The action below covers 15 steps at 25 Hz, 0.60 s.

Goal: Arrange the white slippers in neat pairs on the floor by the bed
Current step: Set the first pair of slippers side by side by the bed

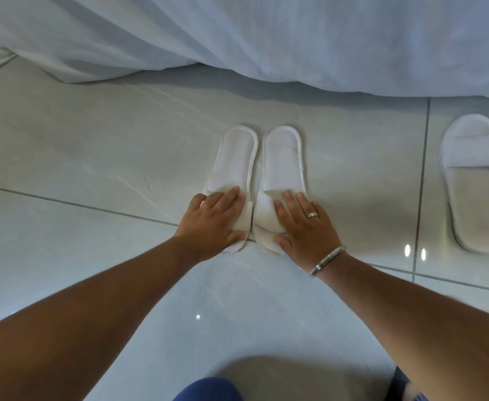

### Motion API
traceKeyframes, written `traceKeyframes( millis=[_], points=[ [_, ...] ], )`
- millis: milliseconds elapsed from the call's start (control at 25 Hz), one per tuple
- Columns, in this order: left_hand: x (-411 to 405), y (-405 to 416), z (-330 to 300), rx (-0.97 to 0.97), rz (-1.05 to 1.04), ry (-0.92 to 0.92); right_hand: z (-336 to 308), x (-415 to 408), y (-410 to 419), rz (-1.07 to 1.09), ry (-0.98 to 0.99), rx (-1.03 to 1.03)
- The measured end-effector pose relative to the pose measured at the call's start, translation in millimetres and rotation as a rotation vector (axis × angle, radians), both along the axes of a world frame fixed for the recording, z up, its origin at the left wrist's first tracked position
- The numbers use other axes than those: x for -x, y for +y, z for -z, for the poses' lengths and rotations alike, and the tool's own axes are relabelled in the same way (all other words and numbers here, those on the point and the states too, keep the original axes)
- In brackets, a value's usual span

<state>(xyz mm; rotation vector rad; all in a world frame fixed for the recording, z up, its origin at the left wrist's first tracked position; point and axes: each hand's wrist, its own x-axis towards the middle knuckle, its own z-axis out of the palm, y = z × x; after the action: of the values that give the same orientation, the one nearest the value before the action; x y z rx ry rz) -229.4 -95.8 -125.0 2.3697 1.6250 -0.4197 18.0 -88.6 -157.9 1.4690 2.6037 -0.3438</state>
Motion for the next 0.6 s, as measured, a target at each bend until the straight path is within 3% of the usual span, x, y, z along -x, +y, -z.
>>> traceKeyframes(
  millis=[360,600],
  points=[
    [2.1,31.1,-1.3,0.021,-0.089,-0.134,0.0,26.3,12.8,0.157,-0.058,-0.038],
    [-4.7,29.7,0.9,0.060,-0.188,-0.184,1.4,26.2,17.8,0.124,-0.075,-0.058]
  ],
)
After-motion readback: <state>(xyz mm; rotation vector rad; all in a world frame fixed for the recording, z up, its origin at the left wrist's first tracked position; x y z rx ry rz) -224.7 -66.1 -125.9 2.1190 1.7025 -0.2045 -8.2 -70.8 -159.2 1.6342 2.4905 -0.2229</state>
